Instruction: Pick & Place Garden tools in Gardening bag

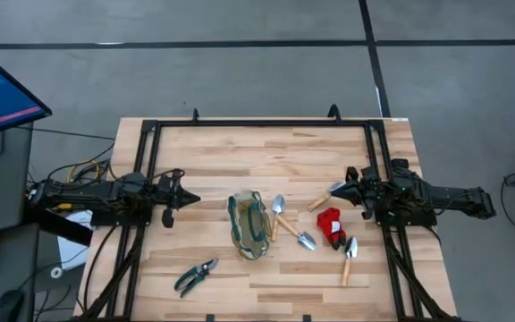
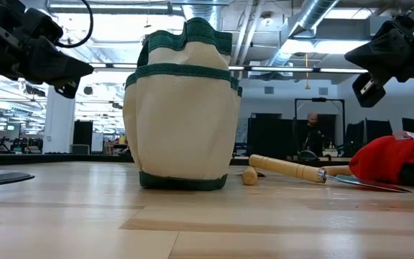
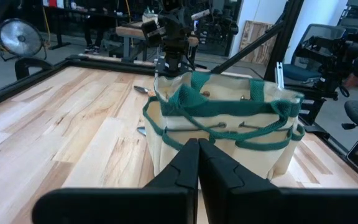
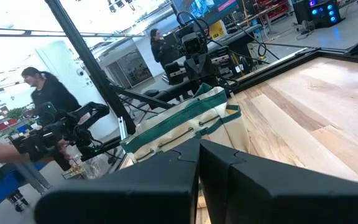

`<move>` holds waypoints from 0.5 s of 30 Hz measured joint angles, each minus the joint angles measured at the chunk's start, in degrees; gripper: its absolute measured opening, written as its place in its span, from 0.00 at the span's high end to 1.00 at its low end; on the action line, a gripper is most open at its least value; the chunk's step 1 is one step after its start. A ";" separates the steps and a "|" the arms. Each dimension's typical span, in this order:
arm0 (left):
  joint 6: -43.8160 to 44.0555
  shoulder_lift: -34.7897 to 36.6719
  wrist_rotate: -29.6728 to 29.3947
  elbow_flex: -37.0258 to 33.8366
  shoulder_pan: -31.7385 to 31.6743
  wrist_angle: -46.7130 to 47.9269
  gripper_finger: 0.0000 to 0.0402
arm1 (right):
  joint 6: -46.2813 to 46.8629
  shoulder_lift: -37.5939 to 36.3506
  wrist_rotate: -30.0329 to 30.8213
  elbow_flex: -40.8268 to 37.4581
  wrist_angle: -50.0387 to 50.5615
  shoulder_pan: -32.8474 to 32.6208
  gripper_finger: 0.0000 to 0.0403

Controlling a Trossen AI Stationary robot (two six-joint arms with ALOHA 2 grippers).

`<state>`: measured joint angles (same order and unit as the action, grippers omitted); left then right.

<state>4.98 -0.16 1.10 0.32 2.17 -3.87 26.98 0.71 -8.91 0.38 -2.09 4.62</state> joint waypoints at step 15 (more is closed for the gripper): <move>1.92 0.00 0.02 0.00 0.00 -0.90 0.98 | -1.46 0.02 0.02 -0.02 0.00 0.04 1.00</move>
<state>6.90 -0.16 1.12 0.32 2.17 -4.78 25.52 0.73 -8.88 0.36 -2.09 4.67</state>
